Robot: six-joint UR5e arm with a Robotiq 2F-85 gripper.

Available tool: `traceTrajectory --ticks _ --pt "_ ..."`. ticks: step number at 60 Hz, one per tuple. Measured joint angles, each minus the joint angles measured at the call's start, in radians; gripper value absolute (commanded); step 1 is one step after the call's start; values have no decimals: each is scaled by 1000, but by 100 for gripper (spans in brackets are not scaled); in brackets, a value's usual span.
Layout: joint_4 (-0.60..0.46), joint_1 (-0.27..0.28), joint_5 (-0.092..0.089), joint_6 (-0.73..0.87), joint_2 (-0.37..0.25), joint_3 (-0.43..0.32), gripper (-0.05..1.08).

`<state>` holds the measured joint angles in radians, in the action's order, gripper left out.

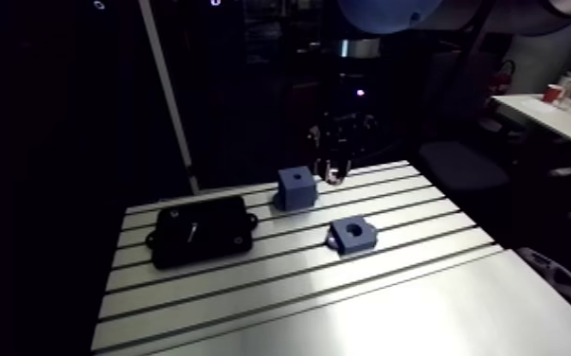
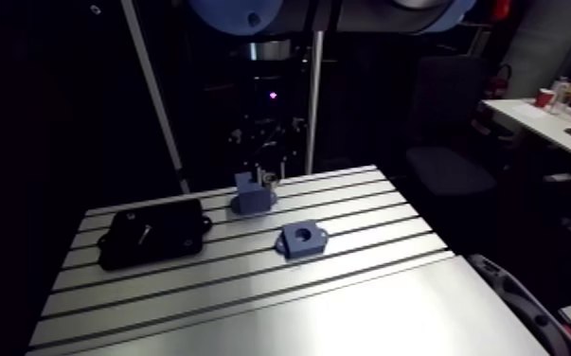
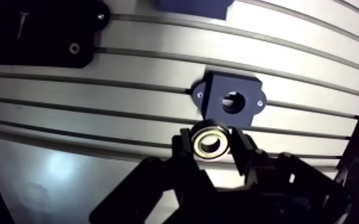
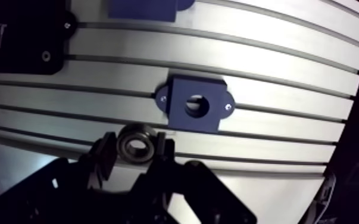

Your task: Pick up the bearing and press it into the housing until flush.

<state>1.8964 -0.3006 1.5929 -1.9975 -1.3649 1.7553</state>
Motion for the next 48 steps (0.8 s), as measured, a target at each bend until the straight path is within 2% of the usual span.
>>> traceTrajectory --ticks 23,48 --pt "92 -124 6 -32 -9 101 62" --pt "180 -142 7 -25 55 129 62"
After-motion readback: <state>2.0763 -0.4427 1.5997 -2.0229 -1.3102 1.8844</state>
